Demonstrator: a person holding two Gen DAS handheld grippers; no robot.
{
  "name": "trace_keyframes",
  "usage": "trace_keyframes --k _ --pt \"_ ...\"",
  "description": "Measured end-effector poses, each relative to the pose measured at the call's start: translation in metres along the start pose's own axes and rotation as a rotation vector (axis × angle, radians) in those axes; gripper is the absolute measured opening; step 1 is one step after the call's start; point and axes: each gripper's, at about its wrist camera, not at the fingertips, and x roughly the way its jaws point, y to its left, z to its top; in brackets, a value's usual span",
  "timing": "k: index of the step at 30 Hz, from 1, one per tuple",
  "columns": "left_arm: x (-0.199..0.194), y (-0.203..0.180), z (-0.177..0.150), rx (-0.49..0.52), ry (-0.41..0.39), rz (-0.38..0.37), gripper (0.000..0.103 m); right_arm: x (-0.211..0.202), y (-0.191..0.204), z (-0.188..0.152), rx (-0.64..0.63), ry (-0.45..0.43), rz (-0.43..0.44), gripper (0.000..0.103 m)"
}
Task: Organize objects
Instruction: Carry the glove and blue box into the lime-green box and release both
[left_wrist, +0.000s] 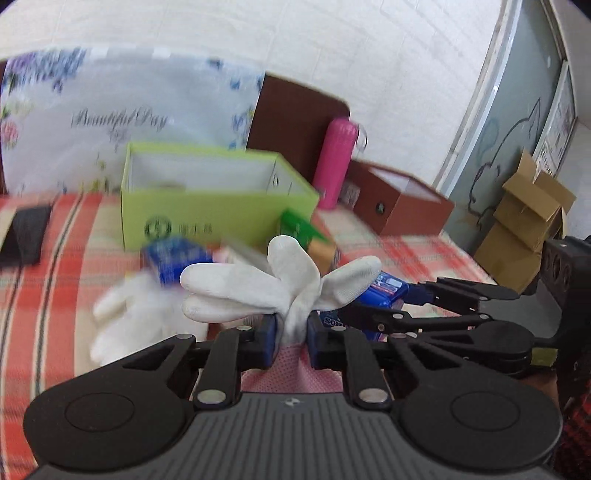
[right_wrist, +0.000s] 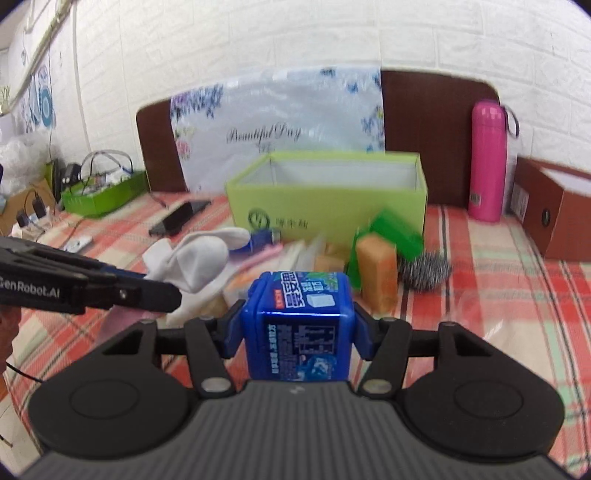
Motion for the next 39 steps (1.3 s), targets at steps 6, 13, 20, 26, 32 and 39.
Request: trace_keyframes --k 6,13,20,26,32,39 --pt "0.021 0.011 0.057 0.010 -0.083 0.025 0.017 0.015 -0.019 0.057 -0.050 -0.098 -0.030 0.057" --pt "0.082 0.035 0.120 -0.026 -0.088 0.050 0.017 0.071 -0.043 0.106 -0.086 -0.132 -0.092 0.057" --pt "0.154 0.077 0.158 -0.088 -0.035 0.066 0.017 0.148 -0.062 0.123 -0.094 -0.087 -0.151 0.057" --pt "0.207 0.095 0.162 -0.081 0.071 0.079 0.017 0.205 -0.076 0.120 -0.082 0.018 -0.158 0.057" --pt "0.236 0.109 0.152 -0.060 0.119 0.106 0.017 0.238 -0.078 0.110 -0.115 0.096 -0.161 0.057" --pt "0.241 0.117 0.147 -0.071 0.116 0.131 0.069 0.254 -0.076 0.101 -0.143 0.148 -0.173 0.069"
